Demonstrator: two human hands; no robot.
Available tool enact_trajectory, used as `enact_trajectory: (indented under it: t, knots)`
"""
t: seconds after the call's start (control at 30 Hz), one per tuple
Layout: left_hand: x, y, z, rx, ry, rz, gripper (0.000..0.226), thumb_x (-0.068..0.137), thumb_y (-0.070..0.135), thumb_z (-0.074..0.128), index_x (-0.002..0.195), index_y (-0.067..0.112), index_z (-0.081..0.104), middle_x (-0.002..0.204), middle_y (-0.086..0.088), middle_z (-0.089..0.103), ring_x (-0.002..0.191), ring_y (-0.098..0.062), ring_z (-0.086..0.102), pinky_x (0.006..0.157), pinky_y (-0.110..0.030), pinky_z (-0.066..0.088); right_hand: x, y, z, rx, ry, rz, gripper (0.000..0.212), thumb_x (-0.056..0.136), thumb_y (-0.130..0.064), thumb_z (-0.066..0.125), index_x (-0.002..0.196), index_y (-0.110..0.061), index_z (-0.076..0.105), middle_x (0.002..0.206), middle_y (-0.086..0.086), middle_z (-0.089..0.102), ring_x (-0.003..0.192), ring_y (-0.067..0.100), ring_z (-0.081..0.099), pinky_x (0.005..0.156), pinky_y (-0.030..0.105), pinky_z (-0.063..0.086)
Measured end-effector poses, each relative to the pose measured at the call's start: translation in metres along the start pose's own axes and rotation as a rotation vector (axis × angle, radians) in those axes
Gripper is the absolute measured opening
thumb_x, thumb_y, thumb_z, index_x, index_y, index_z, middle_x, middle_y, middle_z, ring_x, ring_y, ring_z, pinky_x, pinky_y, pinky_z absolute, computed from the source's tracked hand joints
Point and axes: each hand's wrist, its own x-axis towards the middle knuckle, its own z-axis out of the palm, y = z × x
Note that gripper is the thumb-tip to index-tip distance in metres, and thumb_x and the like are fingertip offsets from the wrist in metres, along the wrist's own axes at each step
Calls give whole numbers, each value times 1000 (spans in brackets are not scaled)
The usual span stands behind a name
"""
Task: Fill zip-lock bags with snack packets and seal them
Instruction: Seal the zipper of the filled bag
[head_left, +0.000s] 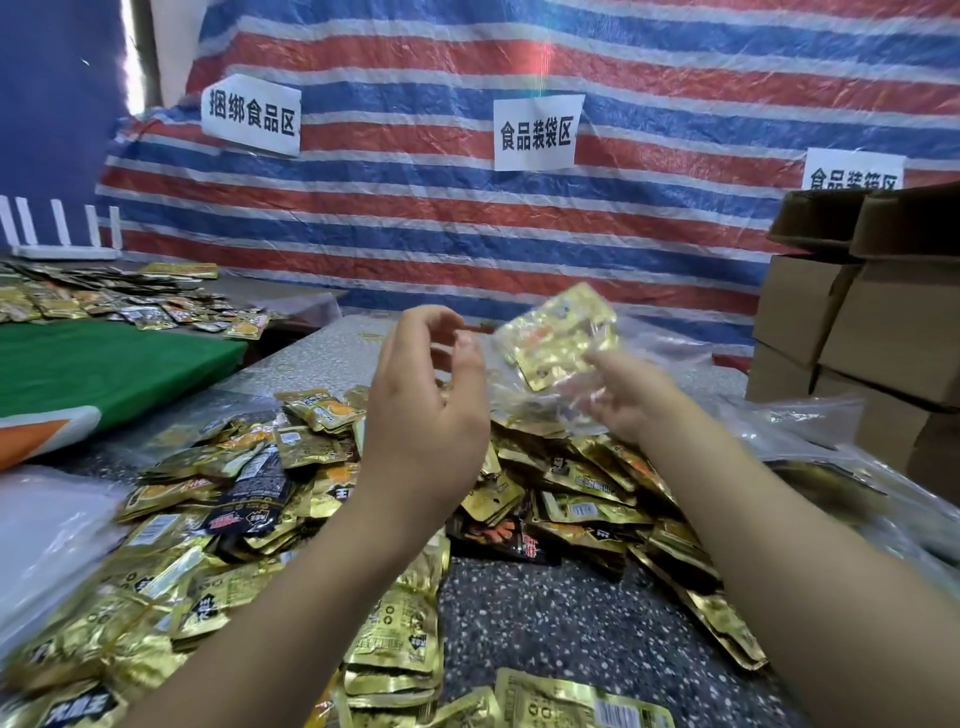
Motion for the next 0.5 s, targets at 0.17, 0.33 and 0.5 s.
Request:
enact_trajectory:
  t: [0.17,0.33,0.5]
  knots:
    - [-2,-2,1,-11,-45,-16,8,102,35,45,107,31,49,93,13,56,80,3,55,62,-15,44,16,43,-10,-191,24,149,22,102,-18,54,110,1,59,88,16,68,67,20,66,42,21,54]
    - [-1,-3,2,-39,-57,-42,10,99,38,44,101,32,51,89,13,59,74,-4,60,59,-26,50,18,50,-14,-24,52,181,35,107,-25,43,89,0,60,62,7,62,50,13,56,37,18,47]
    - [-2,-2,3,-46,-83,-36,12,96,39,43,91,34,52,80,10,62,66,-9,62,57,-28,51,21,43,-24,281,72,152,27,106,-16,41,91,-2,60,63,3,54,41,5,48,37,12,42]
